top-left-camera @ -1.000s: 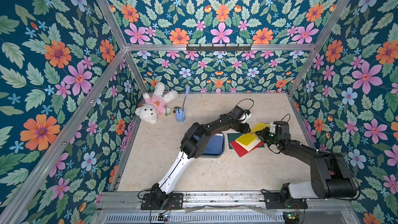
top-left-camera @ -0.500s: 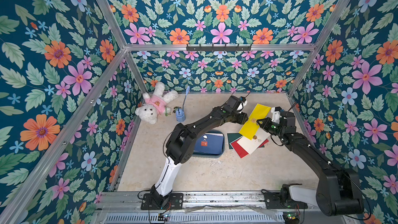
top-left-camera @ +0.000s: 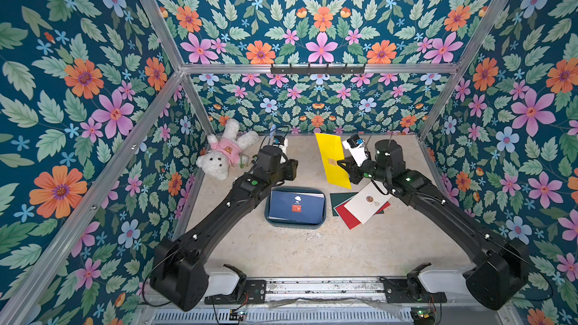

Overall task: Put the sealed envelopes into the storage box
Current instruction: Pick up the envelope from the center of the board, then place the envelope in the storage box.

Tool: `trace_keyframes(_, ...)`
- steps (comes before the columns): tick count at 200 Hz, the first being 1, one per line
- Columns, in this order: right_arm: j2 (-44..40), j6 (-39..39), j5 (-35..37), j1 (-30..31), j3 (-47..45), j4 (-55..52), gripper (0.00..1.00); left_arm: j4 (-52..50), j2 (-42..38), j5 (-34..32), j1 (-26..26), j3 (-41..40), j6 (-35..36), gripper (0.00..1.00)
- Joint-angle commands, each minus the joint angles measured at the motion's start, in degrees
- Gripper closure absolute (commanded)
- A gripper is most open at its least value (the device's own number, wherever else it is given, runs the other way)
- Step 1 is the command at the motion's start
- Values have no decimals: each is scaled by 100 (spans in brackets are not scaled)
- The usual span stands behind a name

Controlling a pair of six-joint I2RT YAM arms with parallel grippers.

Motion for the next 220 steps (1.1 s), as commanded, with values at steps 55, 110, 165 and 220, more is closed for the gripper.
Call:
trace_keyframes(55, 2227, -2349, -20, 1122, 2705, -3163, 100, -1483, -2442, -2040, 164, -1241, 144, 57)
trace_keyframes(110, 3817, -2602, 253, 1516, 4633, -4806, 100, -1284, -3089, -2359, 163, -1646, 54, 56)
trace_keyframes(165, 4132, -2638, 229, 1699, 4875, -4982, 100, -1282, -2921, -2238, 166, -1631, 41, 55)
trace_keyframes(220, 4353, -2704, 748, 1869, 4753, -4931, 100, -1264, -2927, -2199, 163, -1646, 75, 53)
